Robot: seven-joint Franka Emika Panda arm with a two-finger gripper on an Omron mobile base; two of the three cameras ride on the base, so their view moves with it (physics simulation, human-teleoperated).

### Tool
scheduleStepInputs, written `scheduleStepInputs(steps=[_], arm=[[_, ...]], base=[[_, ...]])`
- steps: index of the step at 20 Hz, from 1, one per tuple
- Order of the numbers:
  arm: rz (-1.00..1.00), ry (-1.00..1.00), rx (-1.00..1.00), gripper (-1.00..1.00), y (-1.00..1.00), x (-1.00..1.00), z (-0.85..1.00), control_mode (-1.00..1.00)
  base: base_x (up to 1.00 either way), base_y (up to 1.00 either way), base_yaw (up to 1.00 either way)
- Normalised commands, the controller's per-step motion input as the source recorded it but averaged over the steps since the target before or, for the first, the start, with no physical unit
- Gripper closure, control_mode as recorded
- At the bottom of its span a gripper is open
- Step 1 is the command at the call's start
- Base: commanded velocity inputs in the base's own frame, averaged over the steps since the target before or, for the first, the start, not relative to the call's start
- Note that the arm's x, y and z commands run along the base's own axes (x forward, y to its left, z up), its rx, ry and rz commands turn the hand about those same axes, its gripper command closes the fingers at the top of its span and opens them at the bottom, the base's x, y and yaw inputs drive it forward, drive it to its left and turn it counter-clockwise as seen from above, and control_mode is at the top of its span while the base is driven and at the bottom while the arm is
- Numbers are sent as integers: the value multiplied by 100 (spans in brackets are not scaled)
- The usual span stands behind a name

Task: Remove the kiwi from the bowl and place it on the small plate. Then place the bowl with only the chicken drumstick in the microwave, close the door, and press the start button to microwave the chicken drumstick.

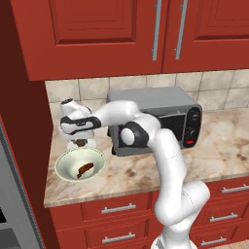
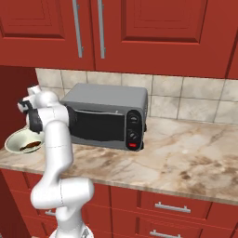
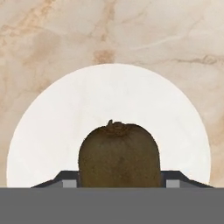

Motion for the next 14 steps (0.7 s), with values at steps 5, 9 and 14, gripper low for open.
scheduleStepInputs(steps=[5, 9, 14], arm=[[0, 0, 0, -100, -5, 3, 0, -100], [0, -2, 0, -100, -12, -5, 6, -100], [-1, -12, 0, -100, -9, -46, 30, -100]], base=[[0, 0, 0], [0, 0, 0], [0, 0, 0]])
